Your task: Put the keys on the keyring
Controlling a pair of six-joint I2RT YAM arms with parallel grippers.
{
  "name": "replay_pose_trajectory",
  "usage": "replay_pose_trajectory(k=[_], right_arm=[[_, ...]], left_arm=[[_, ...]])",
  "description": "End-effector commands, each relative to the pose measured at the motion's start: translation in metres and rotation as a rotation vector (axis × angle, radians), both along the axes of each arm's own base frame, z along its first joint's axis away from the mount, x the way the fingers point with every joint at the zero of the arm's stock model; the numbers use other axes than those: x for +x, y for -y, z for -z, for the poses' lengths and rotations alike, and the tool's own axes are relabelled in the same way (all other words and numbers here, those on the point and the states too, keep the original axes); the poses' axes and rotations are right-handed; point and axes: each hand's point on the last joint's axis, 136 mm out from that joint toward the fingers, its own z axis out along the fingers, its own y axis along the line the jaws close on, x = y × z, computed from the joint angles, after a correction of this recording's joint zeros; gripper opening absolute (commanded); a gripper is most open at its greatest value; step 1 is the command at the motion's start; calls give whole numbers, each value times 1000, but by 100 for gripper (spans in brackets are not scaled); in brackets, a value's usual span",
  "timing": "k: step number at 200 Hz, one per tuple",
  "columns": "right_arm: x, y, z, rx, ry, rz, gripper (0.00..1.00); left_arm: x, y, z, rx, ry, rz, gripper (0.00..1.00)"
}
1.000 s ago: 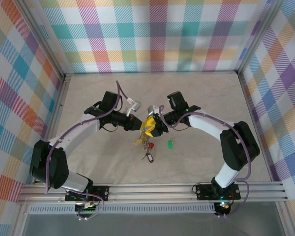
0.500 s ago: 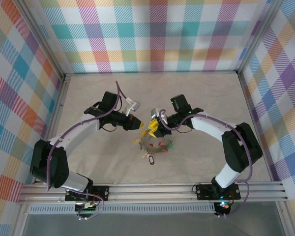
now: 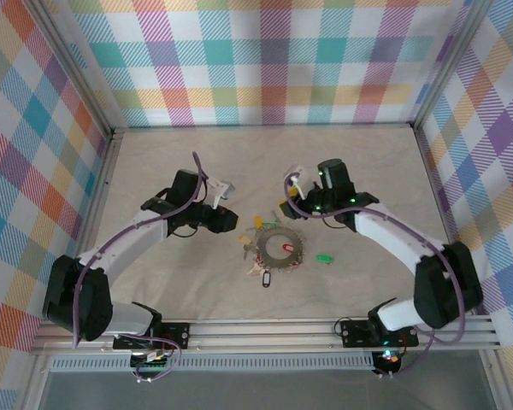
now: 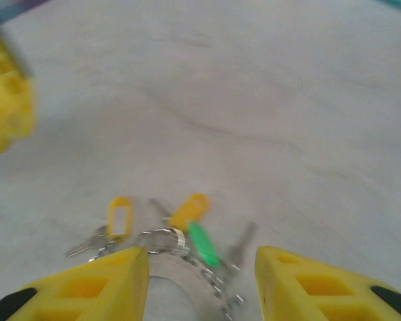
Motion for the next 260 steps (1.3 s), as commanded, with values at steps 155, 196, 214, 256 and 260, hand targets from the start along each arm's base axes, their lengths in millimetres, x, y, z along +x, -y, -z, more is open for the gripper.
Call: replay_pose_trajectory(k=[155,196,214,256,260], right_arm=[[-51,57,126,392,-1239,910,31],[-50,61,139,372,-1266,962,26],[-48,58,142,384,-1278,964,25],[-45,57,148,387,-1298,975,17],[-45,56,149,388,-1299,975,17]], left_arm=[[31,-92,-47,225,248,-624,100],[31,-91,-33,258,179,-620,100],[31,-90,-30,261,170,-617,100],[31,-90,-29,278,167,-604,100],[31,-90,-29,279,165,-605,100]])
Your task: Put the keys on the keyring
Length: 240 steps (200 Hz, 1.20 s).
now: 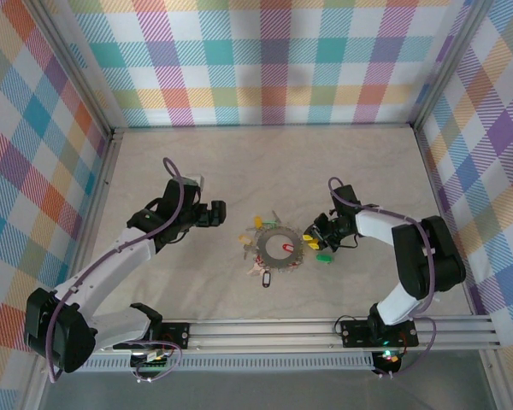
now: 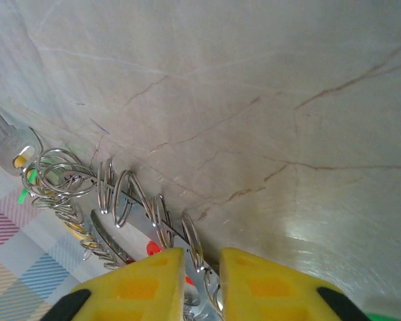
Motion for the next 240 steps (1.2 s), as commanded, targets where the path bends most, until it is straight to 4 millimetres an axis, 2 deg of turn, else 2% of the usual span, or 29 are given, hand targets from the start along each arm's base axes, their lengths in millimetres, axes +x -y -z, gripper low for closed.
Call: replay_pose_trajectory(k=[1,52,64,79,103,109,144,168,192,214,240], right_arm=[[10,-4,-4,31,3,22,17],[18,-6,-3,44,10,49,15],[20,-7,-6,49,19,49,12],[21,-9,-11,59,31,57,3],[22,-10,-19,64,55,57,1],[23,-9,-20,58,65,52,1],[26,-12,-30,-12,159,-3,0],[34,-24,-52,-64,302,-102,0],[48,-43,-89,-97,546,-284,0],[58,-57,-123,-106,740,-446,0],[58,-76,-167,-55,967,-649,0]], left_arm=[[3,-4,-6,7,-5,-22,100],[3,5,-2,-31,-28,4,100],[2,17,-2,-63,-22,62,98],[2,31,-1,-93,-5,134,96],[1,46,4,-113,27,201,96],[6,52,-1,-131,60,219,96],[3,85,7,-161,64,352,93],[4,101,2,-219,107,413,91],[9,103,-12,-207,171,438,91],[13,101,-36,-202,213,458,91],[17,90,-74,-210,267,462,89]])
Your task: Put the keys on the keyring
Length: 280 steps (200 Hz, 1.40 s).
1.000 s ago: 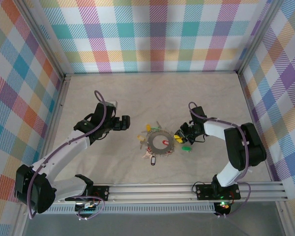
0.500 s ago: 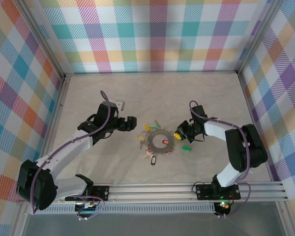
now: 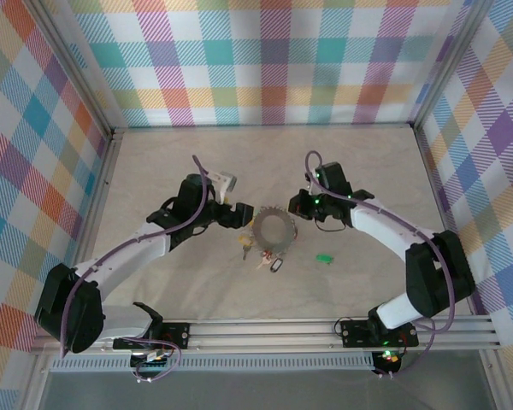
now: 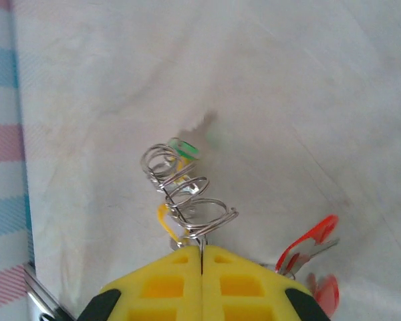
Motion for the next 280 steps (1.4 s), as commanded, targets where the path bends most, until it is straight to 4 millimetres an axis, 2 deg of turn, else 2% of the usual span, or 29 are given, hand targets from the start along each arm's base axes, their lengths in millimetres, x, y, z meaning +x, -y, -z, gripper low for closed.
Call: replay_pose_trajectory(k=[1,33,58,76,96,125,149,183,228,280], right_arm=[[5,-18,-55,-5,312,-259,0],[1,-31,-97,10,518,-439,0],[-4,-40,-119,29,640,-555,0],[-7,-44,-130,39,688,-604,0],[-11,-48,-138,44,754,-670,0],[-28,-55,-155,125,827,-771,0],[-46,-60,-170,230,895,-834,0],[-65,-61,-184,297,1023,-874,0],[-88,-65,-197,346,1172,-924,0],[-101,-78,-198,349,1233,-974,0]], left_arm=[[7,-7,-64,-51,136,26,89],[5,-29,-108,-58,225,-1,88],[0,-45,-131,-55,281,-23,87],[-2,-51,-136,-52,284,-27,83],[0,-56,-134,-62,268,-42,69],[-11,-38,-125,-90,257,103,56],[-19,-26,-119,-110,262,199,54],[-37,-9,-118,-152,279,362,45],[-58,9,-119,-173,363,499,40],[-77,26,-127,-174,410,607,39]])
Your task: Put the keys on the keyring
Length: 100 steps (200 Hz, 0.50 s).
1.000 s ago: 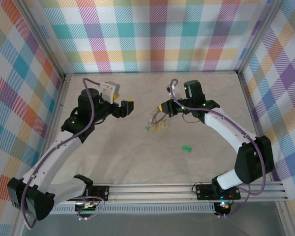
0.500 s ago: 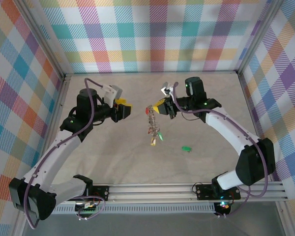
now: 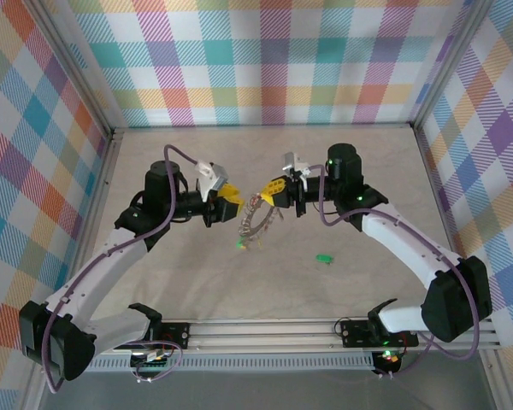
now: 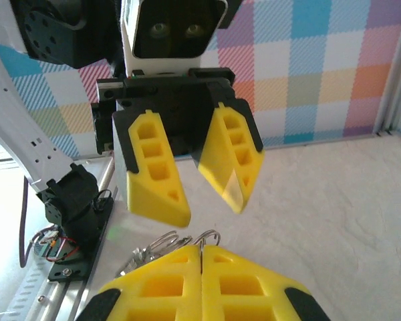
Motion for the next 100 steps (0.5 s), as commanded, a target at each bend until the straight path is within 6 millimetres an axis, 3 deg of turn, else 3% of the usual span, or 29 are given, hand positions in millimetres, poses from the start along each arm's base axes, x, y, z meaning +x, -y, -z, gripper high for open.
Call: replay_pose_trajectory(k=[1,38,100], right_arm=[[-17,-5,-21,64,143,-76,0],[-22,-10,-21,53,176,-93,0],[-29,-12,-22,42,213,-104,0]], left_arm=[[-15,8,-21,-27,105,98,39],[-29,8,-22,27,134,160,38],[-42,-16,-24,111,192,126,40]])
